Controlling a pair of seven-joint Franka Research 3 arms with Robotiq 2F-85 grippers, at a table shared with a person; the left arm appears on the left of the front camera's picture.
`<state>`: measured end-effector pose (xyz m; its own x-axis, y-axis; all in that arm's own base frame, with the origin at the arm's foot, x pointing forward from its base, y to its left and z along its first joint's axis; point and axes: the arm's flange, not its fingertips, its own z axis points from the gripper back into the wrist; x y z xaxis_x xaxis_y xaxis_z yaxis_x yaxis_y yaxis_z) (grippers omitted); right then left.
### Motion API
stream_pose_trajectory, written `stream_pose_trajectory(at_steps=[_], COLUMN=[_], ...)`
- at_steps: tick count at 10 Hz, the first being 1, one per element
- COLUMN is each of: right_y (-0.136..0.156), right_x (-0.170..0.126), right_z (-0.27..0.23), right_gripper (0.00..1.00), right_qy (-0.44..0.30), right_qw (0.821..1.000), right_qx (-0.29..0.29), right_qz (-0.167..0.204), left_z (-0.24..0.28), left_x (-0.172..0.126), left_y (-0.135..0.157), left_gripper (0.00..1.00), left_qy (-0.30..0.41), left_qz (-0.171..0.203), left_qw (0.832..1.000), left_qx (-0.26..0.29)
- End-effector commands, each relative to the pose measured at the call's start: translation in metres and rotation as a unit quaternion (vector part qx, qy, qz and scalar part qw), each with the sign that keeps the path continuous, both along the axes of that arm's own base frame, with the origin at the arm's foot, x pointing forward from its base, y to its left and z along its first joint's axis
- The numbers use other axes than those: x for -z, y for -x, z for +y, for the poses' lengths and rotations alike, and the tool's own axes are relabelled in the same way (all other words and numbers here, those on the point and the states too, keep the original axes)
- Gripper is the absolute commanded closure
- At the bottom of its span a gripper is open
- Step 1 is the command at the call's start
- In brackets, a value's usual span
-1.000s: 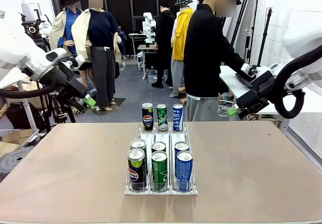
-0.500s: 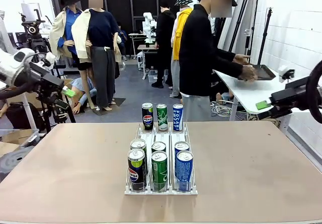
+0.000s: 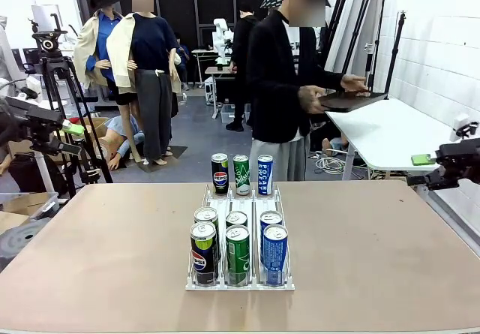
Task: Retrieve and hand over the desired beverage to the person.
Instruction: Pick up a can of the same type that the person held from the Automatic Can Dispenser.
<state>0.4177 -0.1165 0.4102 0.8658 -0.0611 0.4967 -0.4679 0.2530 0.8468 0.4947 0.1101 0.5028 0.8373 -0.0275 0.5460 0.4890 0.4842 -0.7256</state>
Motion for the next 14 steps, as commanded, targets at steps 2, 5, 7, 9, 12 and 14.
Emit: stream_pose_trajectory(at_steps=[2,5,7,9,12,14], right_y=[0.000,0.004,0.006,0.003,0.004,0.004], right_x=[0.016,0.006,-0.001,-0.005,-0.001,-0.001], right_z=[-0.012,-0.016,-0.018,-0.017,-0.020,-0.020], right_gripper=[0.00,0.00,0.00,0.00,0.00,0.00], right_qy=[-0.062,-0.084,-0.082,-0.079,-0.068,-0.068], right_qw=[0.998,0.996,0.995,0.996,0.997,0.997], right_qx=[0.029,0.039,0.046,0.048,0.038,0.038], right_qz=[0.014,0.013,0.009,0.015,0.005,0.005], left_z=[0.010,0.013,0.019,0.022,0.018,0.020], left_x=[0.017,0.039,0.051,0.054,0.044,0.049], left_y=[0.000,-0.008,-0.008,-0.008,-0.008,-0.010], left_gripper=[0.00,0.00,0.00,0.00,0.00,0.00], left_qy=[0.030,0.047,0.062,0.069,0.063,0.059], left_qz=[0.007,0.024,0.026,0.025,0.024,0.036], left_qw=[0.999,0.998,0.997,0.997,0.997,0.997], left_qx=[-0.019,-0.021,-0.025,-0.027,-0.047,-0.033])
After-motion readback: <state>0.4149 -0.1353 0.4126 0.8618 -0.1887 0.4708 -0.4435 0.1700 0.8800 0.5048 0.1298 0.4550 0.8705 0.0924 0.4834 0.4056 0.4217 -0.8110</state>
